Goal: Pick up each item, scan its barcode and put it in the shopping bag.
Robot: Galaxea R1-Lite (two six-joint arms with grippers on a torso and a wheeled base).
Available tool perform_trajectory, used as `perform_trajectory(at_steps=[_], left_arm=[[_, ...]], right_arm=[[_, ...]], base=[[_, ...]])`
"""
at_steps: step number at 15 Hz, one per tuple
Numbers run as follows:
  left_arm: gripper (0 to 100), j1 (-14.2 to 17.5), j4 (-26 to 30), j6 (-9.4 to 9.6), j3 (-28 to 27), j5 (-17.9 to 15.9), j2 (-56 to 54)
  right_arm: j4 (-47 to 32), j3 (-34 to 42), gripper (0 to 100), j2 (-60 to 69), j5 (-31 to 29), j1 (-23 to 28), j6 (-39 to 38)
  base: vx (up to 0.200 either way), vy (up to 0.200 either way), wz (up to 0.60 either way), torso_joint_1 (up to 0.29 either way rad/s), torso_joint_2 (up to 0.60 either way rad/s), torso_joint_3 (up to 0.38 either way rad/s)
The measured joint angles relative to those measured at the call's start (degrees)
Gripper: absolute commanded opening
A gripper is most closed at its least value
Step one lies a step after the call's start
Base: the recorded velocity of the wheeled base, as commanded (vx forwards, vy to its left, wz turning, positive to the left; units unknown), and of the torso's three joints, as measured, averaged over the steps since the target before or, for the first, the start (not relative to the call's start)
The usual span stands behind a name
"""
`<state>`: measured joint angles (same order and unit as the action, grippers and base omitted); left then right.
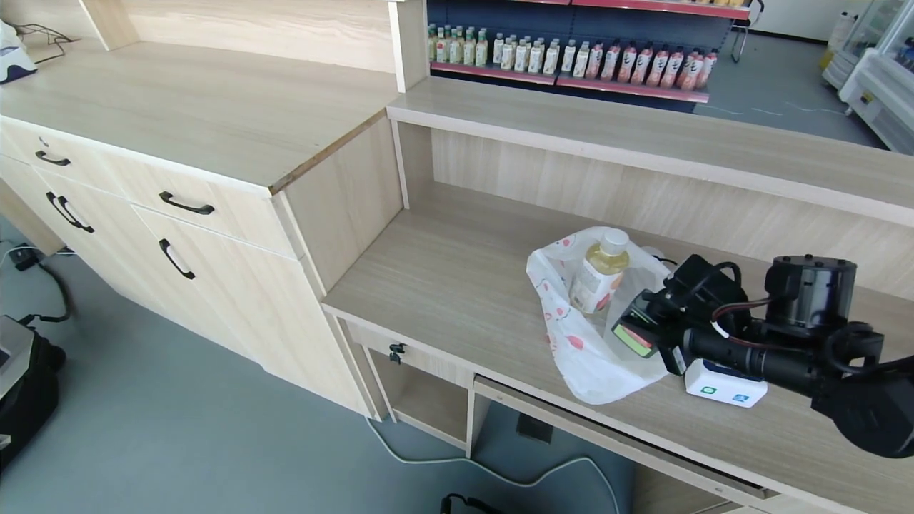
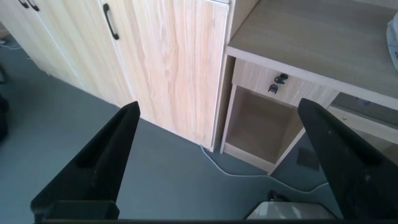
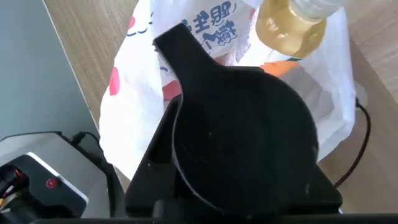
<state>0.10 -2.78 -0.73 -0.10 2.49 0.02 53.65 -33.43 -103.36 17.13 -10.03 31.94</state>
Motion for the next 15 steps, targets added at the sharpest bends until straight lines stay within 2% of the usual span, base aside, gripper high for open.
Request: perform_trajectory(at_steps=[3, 6, 15], left_arm=[[100, 0.0, 0.0, -0.02, 0.0, 0.0, 0.0], [100, -0.1, 0.0, 0.00, 0.0, 0.0, 0.0], [100, 0.0, 0.0, -0.02, 0.0, 0.0, 0.0]], right_arm=[[2.7, -0.5, 0, -4.1, 0.0, -1.2, -2.4], [9.4, -0.7, 0, -7.9, 0.0, -2.4, -6.0], [12.1, -0.3, 0, -14.2, 0.0, -1.0, -7.8]], base=[[0.000, 0.000, 0.00, 0.000, 0.00, 0.000], [0.000, 0.000, 0.00, 0.000, 0.00, 0.000], [0.000, 0.000, 0.00, 0.000, 0.00, 0.000]])
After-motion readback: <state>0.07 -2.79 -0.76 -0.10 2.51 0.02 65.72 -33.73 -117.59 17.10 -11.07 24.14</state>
